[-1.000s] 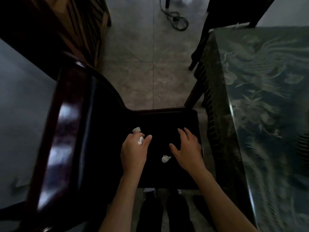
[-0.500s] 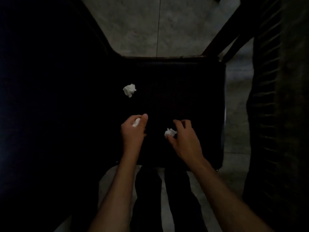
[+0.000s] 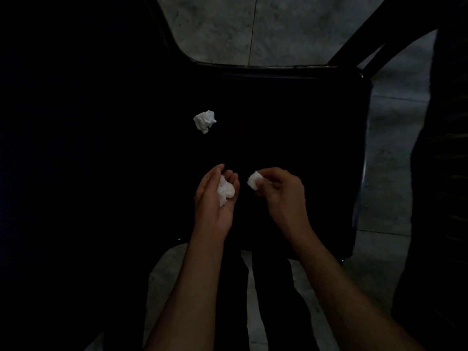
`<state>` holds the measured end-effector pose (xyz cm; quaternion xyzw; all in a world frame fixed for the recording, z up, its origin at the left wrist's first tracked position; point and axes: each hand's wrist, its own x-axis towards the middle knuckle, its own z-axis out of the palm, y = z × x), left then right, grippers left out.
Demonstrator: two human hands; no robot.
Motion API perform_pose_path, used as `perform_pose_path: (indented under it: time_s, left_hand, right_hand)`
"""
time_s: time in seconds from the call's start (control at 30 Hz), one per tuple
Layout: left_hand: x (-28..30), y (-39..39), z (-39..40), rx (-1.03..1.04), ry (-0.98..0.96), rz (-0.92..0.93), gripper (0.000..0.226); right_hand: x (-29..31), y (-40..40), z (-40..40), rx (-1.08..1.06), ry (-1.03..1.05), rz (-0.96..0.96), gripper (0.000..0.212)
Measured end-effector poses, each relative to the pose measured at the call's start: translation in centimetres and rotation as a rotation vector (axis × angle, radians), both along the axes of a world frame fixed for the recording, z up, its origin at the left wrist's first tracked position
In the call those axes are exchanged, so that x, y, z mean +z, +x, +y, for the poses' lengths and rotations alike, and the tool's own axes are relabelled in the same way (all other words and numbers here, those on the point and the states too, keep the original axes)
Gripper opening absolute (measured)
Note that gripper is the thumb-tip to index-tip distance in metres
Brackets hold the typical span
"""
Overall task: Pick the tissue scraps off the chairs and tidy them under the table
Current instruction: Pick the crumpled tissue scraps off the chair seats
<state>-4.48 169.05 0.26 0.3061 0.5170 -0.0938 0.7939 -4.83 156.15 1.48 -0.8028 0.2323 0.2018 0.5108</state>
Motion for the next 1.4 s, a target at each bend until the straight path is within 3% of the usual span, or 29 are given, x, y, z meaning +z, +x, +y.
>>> perform_pose_path:
  time_s: [0.1, 0.33, 0.57, 0.73, 0.83, 0.9, 1.0, 1.13, 1.23, 1.4]
  left_hand:
    - [0.4, 0.4, -0.6, -0.008, 0.016, -0.036, 0.016]
    - [1.0, 1.2, -1.3, 0.026, 0.029, -0.101, 0.015]
    - [0.6, 1.5, -1.1, -0.036, 0.208, -0.066, 0.016]
    - [-0.3, 3.0, 0.6, -0.053, 0.450, -0.094, 0.012]
    - [-1.0, 4.0, 2.1, -0.073, 0.568, -0.100, 0.018]
    - [-1.5, 4.1, 2.5, -0.105, 0.599, -0.075, 0.016]
    - [-1.6, 3.9, 2.6, -0.100, 0.560, -0.012, 0.006]
    - [-1.4, 3.8, 2.9, -0.134, 0.474, 0.065, 0.031]
    - [-1.2, 3.9, 3.2, -0.121, 0.437, 0.069, 0.038]
    - [-0.7, 3.9, 3.7, -0.113, 0.345, 0.003, 0.026]
  right_hand:
    - [1.7, 0.5, 1.8, -0.099, 0.269, -0.009, 0.011]
    - [2.0, 0.6, 4.5, -0.076, 0.141, -0.065, 0.003]
    - [1.4, 1.8, 5.5, -0.046, -0.001, -0.012, 0.024]
    - [1.1, 4.7, 5.4, 0.081, 0.175, 0.084, 0.026]
    - [0.6, 7.7, 5.2, 0.187, 0.026, -0.073, 0.013]
    - [-0.2, 10.1, 5.5, 0.304, -0.112, -0.242, 0.028]
    - [-1.8, 13.1, 6.9, 0.612, -0.260, -0.336, 0.045]
    - [-3.1, 14.1, 8.5, 0.973, -0.446, -0.400, 0.042]
    - [-3.4, 13.8, 8.5, 0.968, -0.492, -0.476, 0.028]
    - [-3.6, 12.8, 7.2, 0.938, -0.528, -0.522, 0.020]
